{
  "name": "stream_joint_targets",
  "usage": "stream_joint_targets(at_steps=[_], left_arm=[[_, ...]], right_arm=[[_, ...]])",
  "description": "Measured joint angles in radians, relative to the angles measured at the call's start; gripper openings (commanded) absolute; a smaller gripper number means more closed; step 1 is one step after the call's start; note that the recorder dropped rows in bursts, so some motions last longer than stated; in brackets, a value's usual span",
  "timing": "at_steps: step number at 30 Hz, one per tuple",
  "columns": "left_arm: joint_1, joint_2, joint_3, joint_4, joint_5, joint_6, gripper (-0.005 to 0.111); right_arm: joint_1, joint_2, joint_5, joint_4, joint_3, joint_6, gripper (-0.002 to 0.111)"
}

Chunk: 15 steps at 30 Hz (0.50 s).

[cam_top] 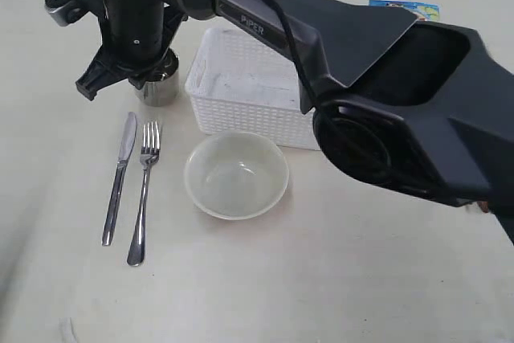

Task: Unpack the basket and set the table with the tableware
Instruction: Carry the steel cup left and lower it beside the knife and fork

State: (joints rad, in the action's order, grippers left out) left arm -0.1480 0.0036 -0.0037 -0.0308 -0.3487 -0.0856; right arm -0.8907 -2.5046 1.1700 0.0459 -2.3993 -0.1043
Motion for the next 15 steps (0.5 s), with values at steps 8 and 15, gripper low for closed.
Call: stream_joint_targets(at_steps=[8,15], left_arm=[[0.0,0.0,0.0,0.0,0.0,0.0,0.0],[0.0,0.0,0.0,0.0,0.0,0.0,0.0]], right_arm=[[0.0,0.0,-0.022,0.0,0.0,-0.022,0.0],[0.0,0.0,-0.041,0.0,0.0,-0.024,0.0]])
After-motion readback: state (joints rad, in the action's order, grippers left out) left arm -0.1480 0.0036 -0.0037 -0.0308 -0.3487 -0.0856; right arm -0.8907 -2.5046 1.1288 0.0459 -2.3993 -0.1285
